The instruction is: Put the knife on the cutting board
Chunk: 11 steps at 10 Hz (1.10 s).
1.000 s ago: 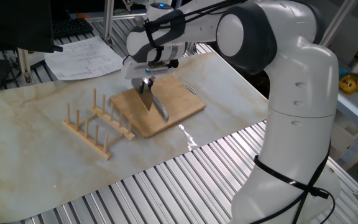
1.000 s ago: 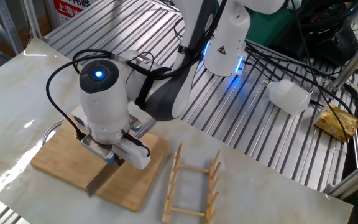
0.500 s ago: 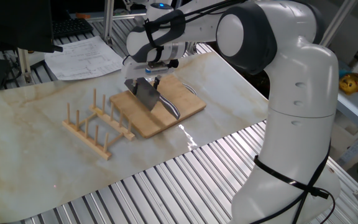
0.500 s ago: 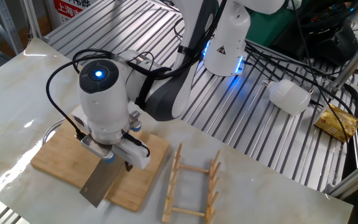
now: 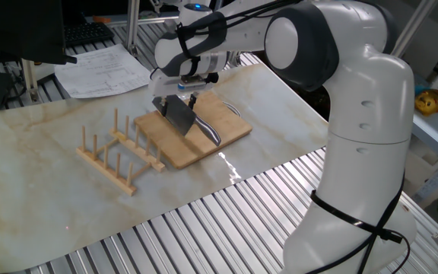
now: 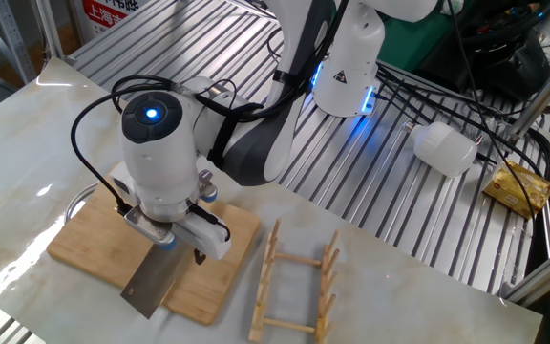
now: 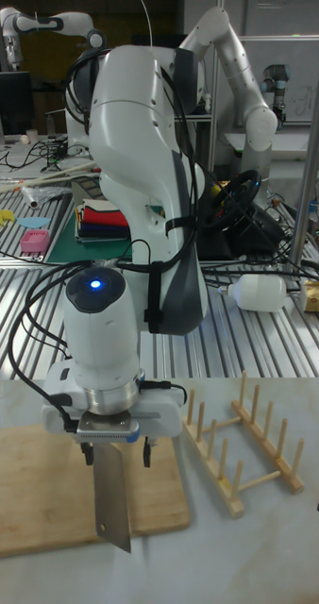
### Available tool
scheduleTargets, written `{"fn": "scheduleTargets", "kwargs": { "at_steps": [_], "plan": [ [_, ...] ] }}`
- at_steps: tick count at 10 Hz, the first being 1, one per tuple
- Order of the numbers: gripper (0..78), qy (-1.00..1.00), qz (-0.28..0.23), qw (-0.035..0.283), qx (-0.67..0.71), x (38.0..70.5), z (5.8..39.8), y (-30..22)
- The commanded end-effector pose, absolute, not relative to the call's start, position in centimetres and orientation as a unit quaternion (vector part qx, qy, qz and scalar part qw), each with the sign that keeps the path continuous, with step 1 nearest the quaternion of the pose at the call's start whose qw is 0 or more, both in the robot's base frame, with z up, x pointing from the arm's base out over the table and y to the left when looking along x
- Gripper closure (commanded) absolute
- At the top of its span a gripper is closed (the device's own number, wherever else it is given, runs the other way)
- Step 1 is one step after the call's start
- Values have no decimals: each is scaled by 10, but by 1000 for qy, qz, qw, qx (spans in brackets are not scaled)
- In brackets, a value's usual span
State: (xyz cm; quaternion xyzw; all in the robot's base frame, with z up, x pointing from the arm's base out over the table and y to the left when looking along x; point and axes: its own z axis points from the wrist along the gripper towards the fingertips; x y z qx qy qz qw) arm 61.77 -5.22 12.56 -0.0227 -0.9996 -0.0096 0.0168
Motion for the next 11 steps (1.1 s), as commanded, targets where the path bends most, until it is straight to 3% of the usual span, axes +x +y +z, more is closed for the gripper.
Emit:
{"fn": "scheduleTargets", "kwargs": {
  "at_steps": [1, 9, 11],
  "plan": [
    [1, -999, -2, -27, -20, 615, 102, -68],
    [1, -999, 9, -26, -15, 613, 102, -76],
    [1, -1000, 19, -15, -17, 613, 122, -76]
  ]
}}
